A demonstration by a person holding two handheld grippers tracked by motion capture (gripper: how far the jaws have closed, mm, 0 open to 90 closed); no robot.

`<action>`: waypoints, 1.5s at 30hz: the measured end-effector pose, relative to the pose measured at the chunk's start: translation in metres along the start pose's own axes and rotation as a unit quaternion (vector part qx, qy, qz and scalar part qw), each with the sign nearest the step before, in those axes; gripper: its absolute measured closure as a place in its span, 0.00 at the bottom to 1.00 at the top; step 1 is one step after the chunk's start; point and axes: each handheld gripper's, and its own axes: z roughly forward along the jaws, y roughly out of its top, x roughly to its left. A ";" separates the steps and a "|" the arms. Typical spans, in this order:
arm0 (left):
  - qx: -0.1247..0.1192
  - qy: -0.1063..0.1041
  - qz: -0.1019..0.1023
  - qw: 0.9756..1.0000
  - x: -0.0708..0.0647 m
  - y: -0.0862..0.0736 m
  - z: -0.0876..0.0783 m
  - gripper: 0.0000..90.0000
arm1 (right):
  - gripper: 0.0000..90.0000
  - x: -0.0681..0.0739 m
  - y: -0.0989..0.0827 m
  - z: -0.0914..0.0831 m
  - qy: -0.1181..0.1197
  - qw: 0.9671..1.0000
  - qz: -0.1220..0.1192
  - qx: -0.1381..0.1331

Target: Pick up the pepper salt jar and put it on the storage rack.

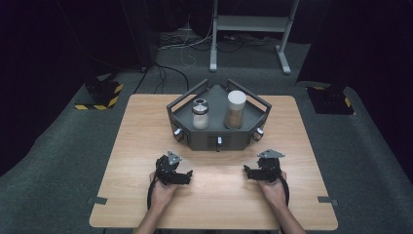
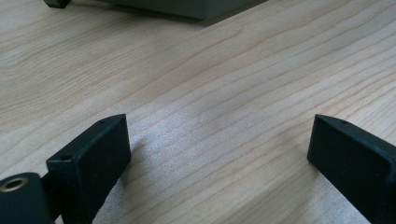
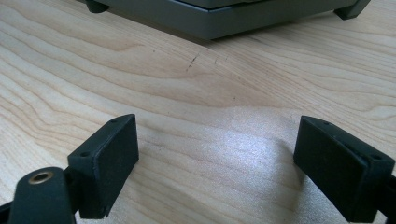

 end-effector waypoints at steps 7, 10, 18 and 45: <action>0.003 0.000 0.004 1.000 0.001 0.001 -0.001 0.07 | 0.15 0.000 0.000 0.000 0.000 1.000 0.000 -0.001; 0.003 0.000 0.004 1.000 0.001 0.001 -0.001 0.07 | 0.15 0.000 0.000 0.000 0.000 1.000 0.000 -0.001; 0.004 0.000 0.006 1.000 0.001 0.001 -0.001 0.07 | 0.15 0.000 0.000 0.000 0.001 1.000 0.000 0.000; 0.002 0.000 0.003 1.000 0.001 0.001 -0.001 0.07 | 0.14 0.000 0.000 0.000 0.001 1.000 -0.002 0.001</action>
